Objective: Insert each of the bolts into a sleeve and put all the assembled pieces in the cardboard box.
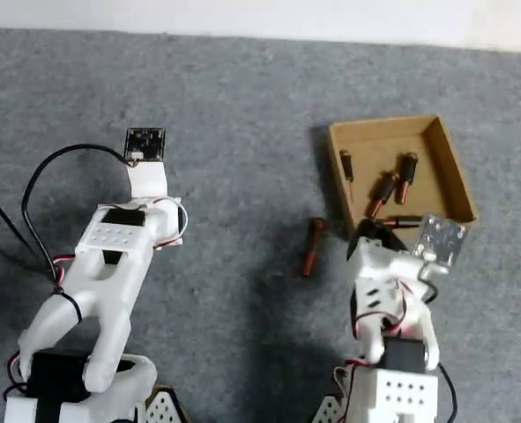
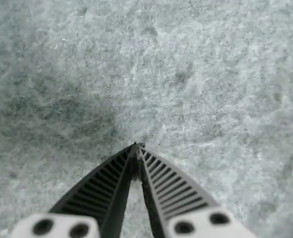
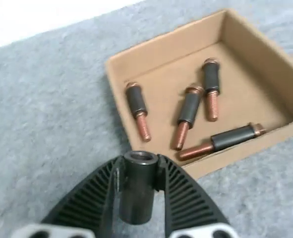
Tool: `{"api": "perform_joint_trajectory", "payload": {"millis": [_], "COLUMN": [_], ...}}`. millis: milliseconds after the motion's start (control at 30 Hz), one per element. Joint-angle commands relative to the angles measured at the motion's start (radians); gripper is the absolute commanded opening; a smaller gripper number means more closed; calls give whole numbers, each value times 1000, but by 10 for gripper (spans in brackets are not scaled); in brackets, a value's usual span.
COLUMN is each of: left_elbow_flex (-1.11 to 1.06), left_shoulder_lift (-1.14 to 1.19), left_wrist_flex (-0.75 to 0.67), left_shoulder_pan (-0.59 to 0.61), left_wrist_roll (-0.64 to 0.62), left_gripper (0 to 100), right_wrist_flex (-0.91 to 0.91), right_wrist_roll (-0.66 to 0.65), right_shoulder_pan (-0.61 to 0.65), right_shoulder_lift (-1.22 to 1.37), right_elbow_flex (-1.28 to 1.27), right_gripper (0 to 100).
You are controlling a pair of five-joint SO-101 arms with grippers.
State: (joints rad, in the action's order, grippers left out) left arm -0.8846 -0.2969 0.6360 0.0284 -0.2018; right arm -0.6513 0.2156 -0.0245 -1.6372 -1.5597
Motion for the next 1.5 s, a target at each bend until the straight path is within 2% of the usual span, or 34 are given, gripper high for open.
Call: {"api": "perform_joint_trajectory", "payload": {"millis": [0,67,233,400,633,700,800,933,1067,1233,1467], "left_elbow_flex": [1,-8,5,166,407,417,395,381,432,581,711], "left_shoulder_lift": [-44,-44,-47,-42,-35,-35,-19,94,285,444,444], "left_wrist_flex": [-9,-9,-6,195,334,342,336,265,181,233,356], "left_shoulder_pan": [-16,-18,-41,-205,-406,-460,-522,-576,-582,-618,-693], "left_wrist_roll": [-2,-2,-5,48,60,60,60,60,60,58,58], "left_gripper": [7,8,11,11,11,26,98,191,188,189,189], "right_wrist_flex": [-119,-162,-142,-99,-77,-76,-76,-76,-76,-76,-76], "right_wrist_roll": [-12,-12,-12,-12,-12,-9,-5,-3,-3,-3,-3], "right_shoulder_pan": [-12,-12,-12,-16,-44,-101,-185,-249,-272,-272,-271], "right_shoulder_lift": [-194,-211,-191,-200,-200,-200,-200,-202,-202,-202,-202], "right_elbow_flex": [-15,-13,-22,-82,-88,-82,-81,-79,-79,-81,-87], "right_gripper": [5,5,5,5,5,5,5,5,5,5,5]}}
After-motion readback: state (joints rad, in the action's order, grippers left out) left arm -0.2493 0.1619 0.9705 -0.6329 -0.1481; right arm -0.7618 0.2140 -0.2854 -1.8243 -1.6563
